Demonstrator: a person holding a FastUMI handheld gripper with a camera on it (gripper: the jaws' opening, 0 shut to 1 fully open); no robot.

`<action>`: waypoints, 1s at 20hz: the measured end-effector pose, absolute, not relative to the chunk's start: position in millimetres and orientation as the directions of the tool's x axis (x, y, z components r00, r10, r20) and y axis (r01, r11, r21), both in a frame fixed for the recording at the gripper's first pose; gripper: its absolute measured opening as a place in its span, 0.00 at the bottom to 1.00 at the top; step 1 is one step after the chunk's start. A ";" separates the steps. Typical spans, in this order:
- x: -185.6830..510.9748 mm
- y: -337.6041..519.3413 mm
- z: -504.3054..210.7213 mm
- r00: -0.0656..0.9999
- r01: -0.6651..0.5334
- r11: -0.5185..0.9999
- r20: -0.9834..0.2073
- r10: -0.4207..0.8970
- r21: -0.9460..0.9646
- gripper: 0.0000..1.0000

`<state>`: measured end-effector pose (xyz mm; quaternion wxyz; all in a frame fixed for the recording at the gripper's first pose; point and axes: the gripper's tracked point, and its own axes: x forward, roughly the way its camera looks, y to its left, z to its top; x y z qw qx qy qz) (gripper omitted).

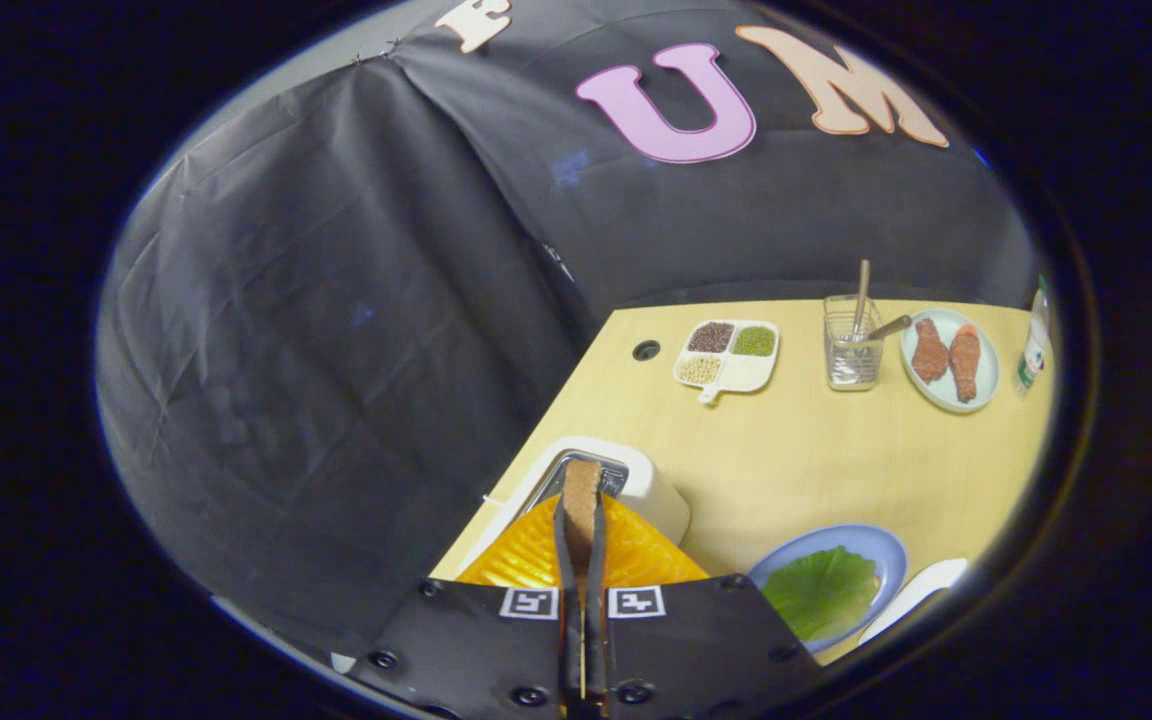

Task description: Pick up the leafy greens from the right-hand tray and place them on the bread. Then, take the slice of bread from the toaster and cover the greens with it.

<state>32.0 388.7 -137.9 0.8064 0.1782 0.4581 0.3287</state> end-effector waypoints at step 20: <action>6.7 277.2 -209.1 0.404 -0.246 0.782 -0.672 0.620 0.573 0.04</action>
